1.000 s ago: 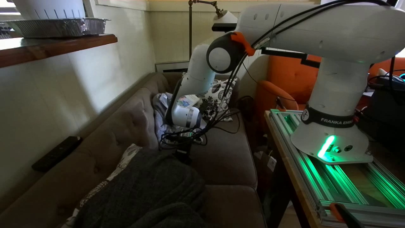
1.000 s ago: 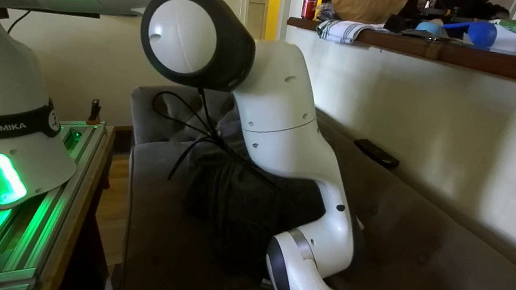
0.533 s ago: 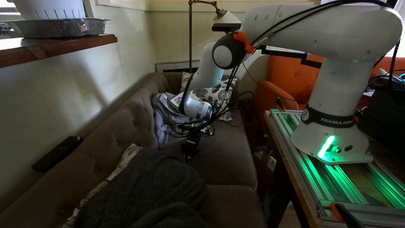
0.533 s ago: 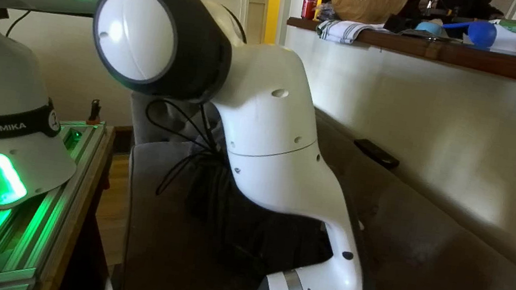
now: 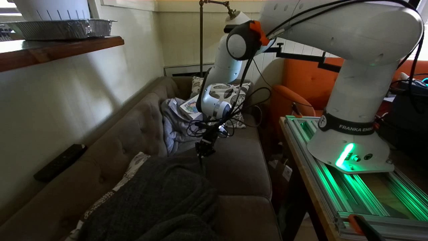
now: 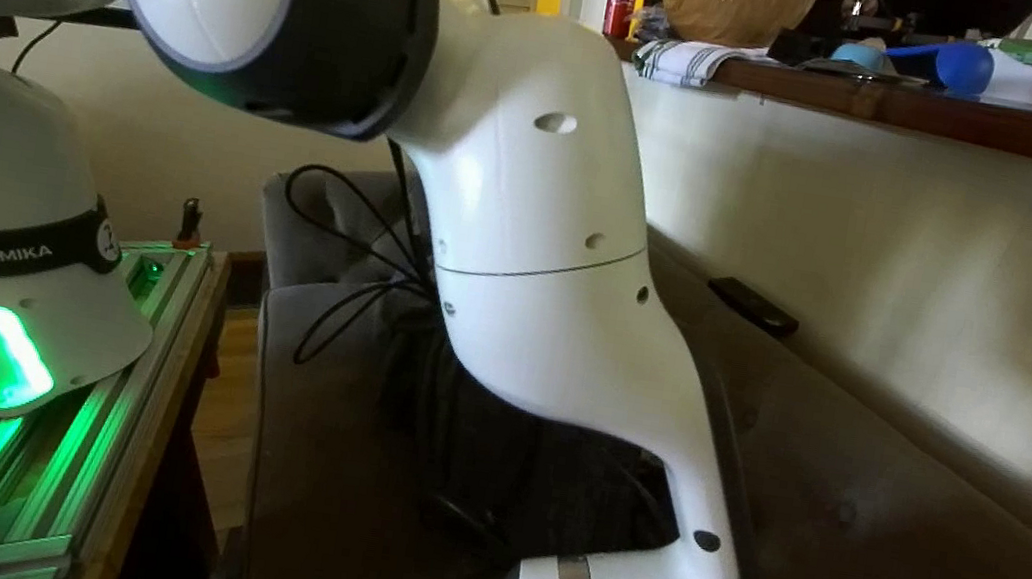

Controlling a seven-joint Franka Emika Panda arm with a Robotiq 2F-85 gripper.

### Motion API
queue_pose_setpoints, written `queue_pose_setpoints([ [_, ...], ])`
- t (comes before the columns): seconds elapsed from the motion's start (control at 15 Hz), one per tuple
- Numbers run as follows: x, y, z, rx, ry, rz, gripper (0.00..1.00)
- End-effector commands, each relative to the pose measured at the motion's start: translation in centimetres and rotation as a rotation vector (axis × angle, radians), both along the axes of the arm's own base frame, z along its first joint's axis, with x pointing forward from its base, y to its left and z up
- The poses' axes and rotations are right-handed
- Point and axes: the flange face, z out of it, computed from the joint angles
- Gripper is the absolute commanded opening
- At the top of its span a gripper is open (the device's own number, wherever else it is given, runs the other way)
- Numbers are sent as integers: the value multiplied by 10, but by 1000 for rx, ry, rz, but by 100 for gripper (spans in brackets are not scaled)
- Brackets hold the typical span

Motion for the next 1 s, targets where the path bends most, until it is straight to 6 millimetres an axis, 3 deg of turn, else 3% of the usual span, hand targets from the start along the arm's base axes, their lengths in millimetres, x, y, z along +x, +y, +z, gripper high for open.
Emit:
queue_pose_setpoints([
  [0.0,-1,-2,2,1,-2,-2,4],
  [0.2,-11,10,7,-41,13,33,1],
  [0.33,-33,22,27,-118,19,81,1],
  [0.53,-58,24,42,-293,41,76,1],
  [0.93,-106,55,111,-549,-1,15,1],
])
